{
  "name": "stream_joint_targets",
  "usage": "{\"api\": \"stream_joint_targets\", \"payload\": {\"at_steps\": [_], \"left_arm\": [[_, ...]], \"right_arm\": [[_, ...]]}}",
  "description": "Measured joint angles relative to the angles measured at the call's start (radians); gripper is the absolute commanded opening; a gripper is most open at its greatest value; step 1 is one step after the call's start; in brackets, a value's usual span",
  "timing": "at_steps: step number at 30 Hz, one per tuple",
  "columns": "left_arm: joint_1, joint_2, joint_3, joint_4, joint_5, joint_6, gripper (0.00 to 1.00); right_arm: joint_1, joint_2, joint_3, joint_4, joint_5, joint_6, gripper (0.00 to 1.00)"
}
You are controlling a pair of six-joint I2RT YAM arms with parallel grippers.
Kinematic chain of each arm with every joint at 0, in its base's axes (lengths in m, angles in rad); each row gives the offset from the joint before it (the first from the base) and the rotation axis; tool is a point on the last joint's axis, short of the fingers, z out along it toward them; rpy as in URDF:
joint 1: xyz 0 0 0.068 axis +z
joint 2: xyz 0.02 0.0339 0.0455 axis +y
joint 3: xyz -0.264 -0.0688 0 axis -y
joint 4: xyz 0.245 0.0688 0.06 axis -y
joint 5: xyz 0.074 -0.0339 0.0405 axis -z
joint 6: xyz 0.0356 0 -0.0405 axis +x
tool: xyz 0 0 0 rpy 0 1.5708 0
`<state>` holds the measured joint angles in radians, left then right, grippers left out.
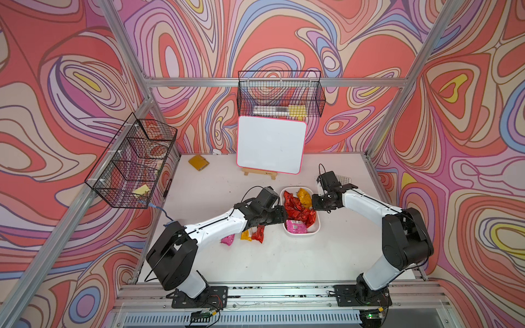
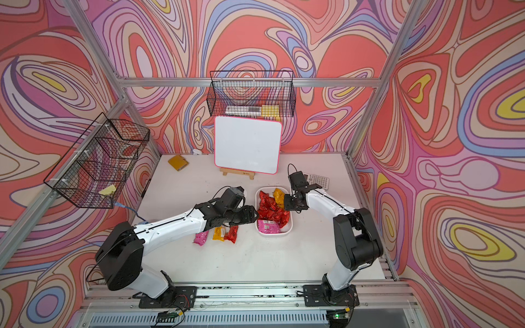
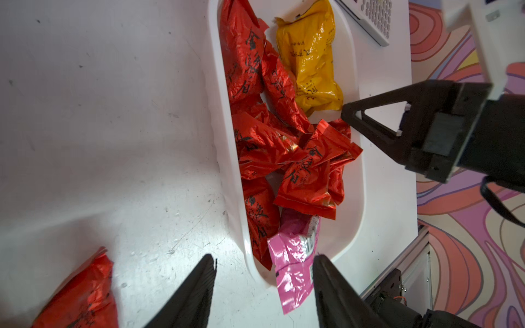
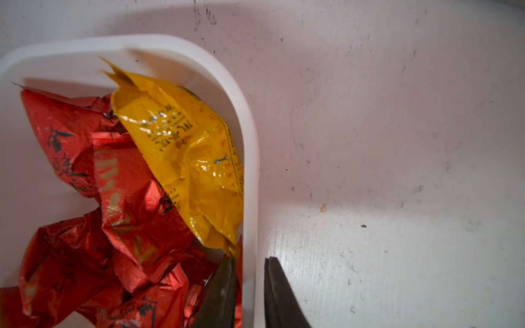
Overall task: Take the tea bags out of the storage box
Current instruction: Adjust the storage box at the center of the board, then pick up the tea bag from the storage box.
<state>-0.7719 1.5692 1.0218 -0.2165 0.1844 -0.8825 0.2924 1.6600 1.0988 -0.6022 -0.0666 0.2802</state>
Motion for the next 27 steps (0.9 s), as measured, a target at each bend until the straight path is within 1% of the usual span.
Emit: {"api": "stream_joint_targets", "payload": {"at_steps": [2, 7, 8, 10, 14, 18, 24, 27], "left_arm": [[0.000, 0.003, 0.000, 0.005, -0.004, -0.031, 0.59], [0.012, 0.002, -0.027, 0.072, -0.011, -0.128, 0.57], [0.016, 0.002, -0.041, 0.089, -0.010, -0.150, 0.57], [0.026, 0.002, -0.070, 0.117, -0.008, -0.190, 0.56], [0.035, 0.012, -0.104, 0.156, -0.003, -0.245, 0.54], [0.035, 0.026, -0.116, 0.203, 0.004, -0.276, 0.52], [0.035, 0.075, -0.155, 0.290, 0.038, -0.321, 0.46], [0.035, 0.095, -0.169, 0.312, 0.054, -0.333, 0.40]], "right_arm": [[-0.003, -0.002, 0.009, -0.015, -0.012, -0.001, 0.36], [-0.003, -0.029, 0.044, -0.063, -0.039, 0.018, 0.44], [0.002, -0.040, 0.052, -0.069, -0.043, 0.026, 0.50], [0.020, -0.051, 0.079, -0.086, -0.038, 0.022, 0.51], [0.100, -0.039, 0.144, -0.107, -0.019, 0.009, 0.52], [0.161, 0.043, 0.211, -0.110, -0.013, -0.004, 0.52], [0.187, 0.214, 0.295, -0.122, 0.025, -0.021, 0.47], [0.187, 0.255, 0.297, -0.129, 0.042, -0.028, 0.43]]}}
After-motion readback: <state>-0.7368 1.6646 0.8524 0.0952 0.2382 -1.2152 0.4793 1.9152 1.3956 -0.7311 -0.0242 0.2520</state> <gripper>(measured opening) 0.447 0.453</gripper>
